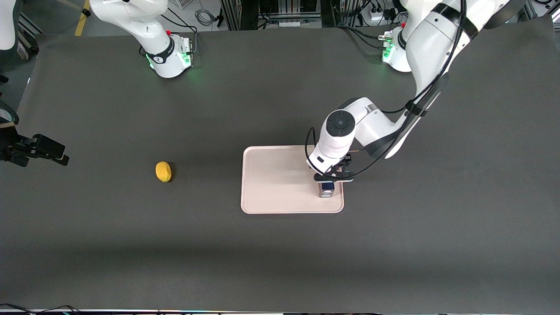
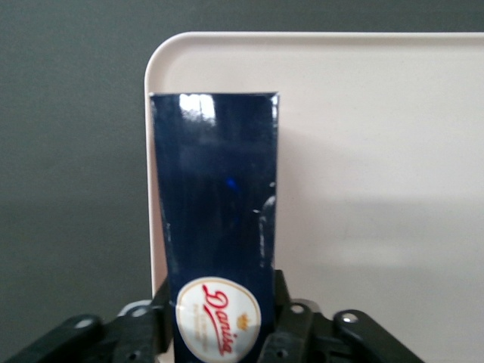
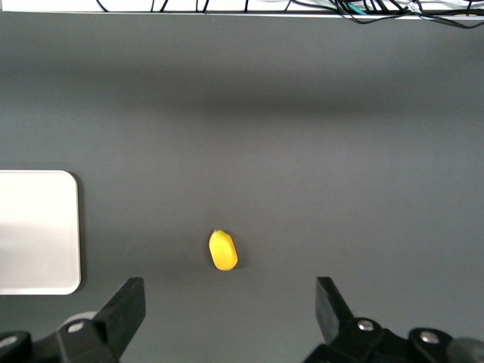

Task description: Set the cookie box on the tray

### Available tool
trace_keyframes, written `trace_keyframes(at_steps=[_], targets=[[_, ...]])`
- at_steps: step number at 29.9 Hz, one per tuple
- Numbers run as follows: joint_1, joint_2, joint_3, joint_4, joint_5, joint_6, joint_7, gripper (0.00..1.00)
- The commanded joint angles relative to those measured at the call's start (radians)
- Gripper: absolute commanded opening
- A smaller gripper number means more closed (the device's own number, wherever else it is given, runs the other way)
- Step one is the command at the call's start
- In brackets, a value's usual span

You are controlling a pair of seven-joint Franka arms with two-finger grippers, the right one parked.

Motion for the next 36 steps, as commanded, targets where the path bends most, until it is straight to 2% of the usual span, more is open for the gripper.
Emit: trace_keyframes(at_steps=[1,20,24,31,36], targets=[[-0.006,0.008,0.002,0.023,0.014,0.002,0.006,1.0],[-0.004,-0.004,-0.005,0.068,-0.004,-0.03,-0.011,1.0],[-0.009,-0.021,-0.014,0.141,-0.035,-0.156,-0.002,1.0],[-0.001,-0.03,-0.093,0.278,-0.05,-0.378,0.005,1.0],[0.031,-0.096,-0.137,0.337,-0.093,-0.532,0.067,1.0]])
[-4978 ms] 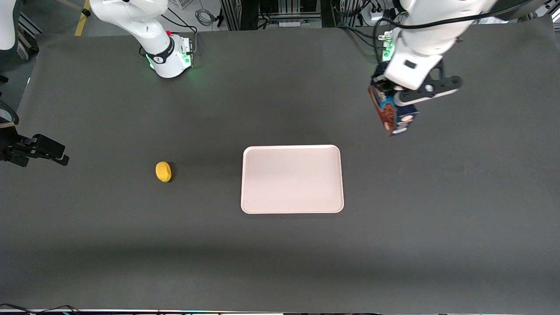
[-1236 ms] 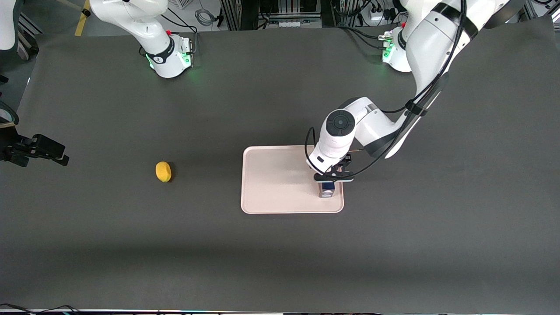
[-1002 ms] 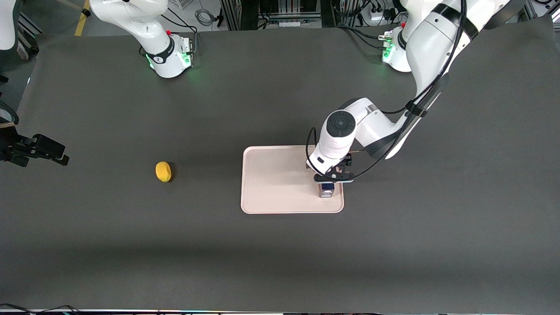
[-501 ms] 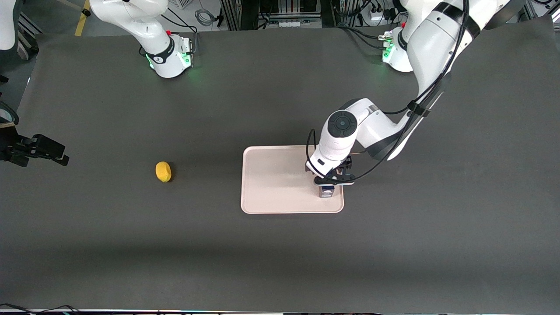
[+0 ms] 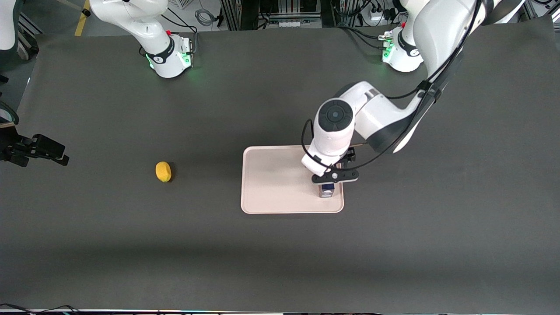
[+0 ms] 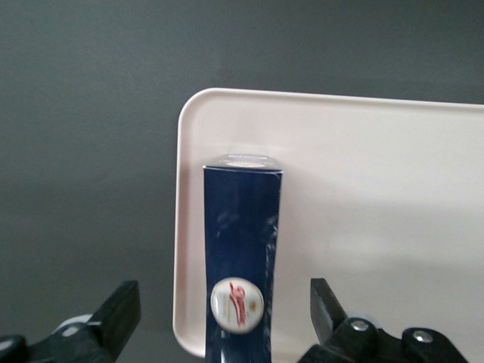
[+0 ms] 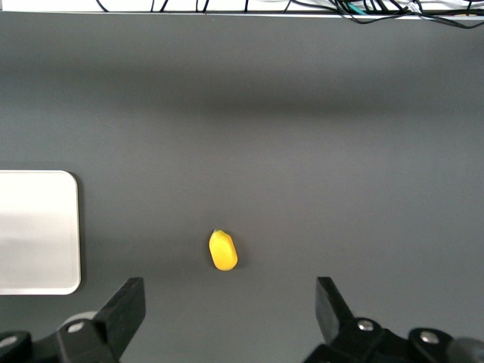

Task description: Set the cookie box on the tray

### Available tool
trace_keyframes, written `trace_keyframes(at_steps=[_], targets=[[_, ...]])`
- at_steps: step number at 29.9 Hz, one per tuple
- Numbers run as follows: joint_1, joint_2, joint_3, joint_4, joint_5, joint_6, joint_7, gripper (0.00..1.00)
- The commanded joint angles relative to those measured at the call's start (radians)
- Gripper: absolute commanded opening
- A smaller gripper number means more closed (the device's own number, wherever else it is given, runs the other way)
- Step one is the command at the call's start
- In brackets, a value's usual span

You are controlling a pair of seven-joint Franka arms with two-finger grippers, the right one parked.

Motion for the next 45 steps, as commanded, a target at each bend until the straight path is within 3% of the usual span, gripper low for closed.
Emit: trace_keyframes(at_steps=[1,6,11,18,25,34,40,45], targets=[[0.04,-0.089,-0.041,0.059,-0.074,-0.166,0.106,1.0],[0.106,-0.251,-0.031,0.075,-0.212,-0.264,0.27,1.0],[0.195,-0.376,-0.011,0.076,-0.286,-0.368,0.443,1.0],[0.227,-0.535,0.168,0.068,-0.406,-0.447,0.658,1.0],[0.319,-0.64,0.236,-0.004,-0.421,-0.445,0.792,1.0],[0.323,-0.674,0.394,-0.097,-0.421,-0.32,0.896,1.0],[0.323,-0.726,0.405,-0.243,-0.421,-0.177,0.884,1.0],[0.318,-0.71,0.403,-0.211,-0.424,-0.22,0.861,1.0]])
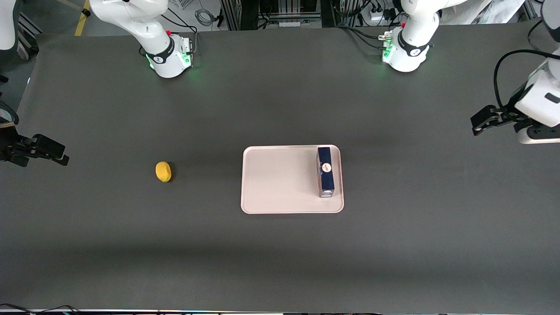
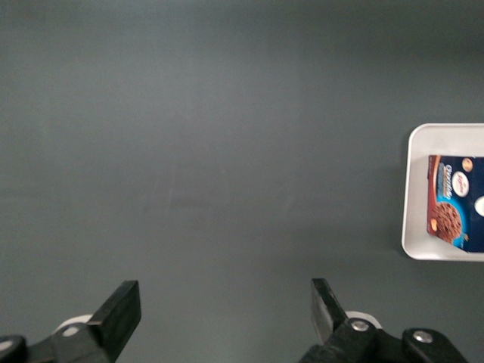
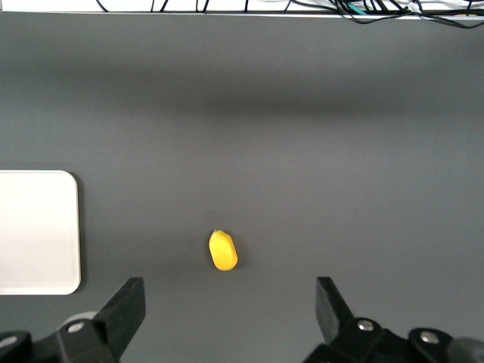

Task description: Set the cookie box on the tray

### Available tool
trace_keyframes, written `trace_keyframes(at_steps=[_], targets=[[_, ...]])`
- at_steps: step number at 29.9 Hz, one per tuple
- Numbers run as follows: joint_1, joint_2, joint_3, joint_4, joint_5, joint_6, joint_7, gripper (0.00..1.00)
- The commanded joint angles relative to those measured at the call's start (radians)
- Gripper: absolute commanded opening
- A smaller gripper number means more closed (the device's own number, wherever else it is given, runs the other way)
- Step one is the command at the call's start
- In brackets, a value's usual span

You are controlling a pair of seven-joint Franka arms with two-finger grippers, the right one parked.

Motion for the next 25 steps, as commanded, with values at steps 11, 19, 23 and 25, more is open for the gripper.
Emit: trace_keyframes(at_steps=[11,19,23,25], targets=[[-0.013,-0.044,-0.007,0.008,-0.035,-0.079,-0.068,1.0],[-0.013,-0.044,-0.007,0.008,-0.037,-0.079,-0.068,1.0],[-0.013,-0.043,-0.007,0.008,-0.037,-0.079,-0.068,1.0],[-0.013,-0.043,-0.007,0.008,-0.037,-0.079,-0.068,1.0]])
